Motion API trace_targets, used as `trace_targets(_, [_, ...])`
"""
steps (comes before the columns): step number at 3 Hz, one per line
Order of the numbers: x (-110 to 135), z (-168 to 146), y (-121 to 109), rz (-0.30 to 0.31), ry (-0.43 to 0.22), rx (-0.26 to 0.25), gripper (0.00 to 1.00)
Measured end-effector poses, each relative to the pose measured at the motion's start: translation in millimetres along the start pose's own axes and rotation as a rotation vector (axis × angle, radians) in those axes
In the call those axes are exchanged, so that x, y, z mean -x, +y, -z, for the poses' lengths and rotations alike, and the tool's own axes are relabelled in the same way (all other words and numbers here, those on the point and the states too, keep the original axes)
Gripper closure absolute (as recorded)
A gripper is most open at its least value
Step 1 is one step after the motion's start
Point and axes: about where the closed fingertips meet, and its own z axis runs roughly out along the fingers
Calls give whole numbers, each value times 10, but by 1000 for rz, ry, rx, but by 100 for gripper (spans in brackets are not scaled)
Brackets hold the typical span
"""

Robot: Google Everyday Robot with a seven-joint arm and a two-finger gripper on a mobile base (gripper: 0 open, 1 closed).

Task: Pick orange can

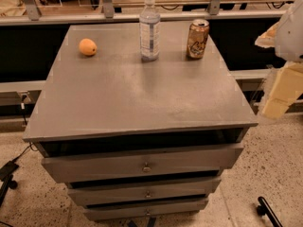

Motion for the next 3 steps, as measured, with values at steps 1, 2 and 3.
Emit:
trace_targets(1, [0, 0, 0, 0, 0, 0, 0])
trace_targets(2, [63, 29, -228, -11, -41, -30, 0])
trace_targets(3, [221, 59, -693, 6, -163, -69, 0])
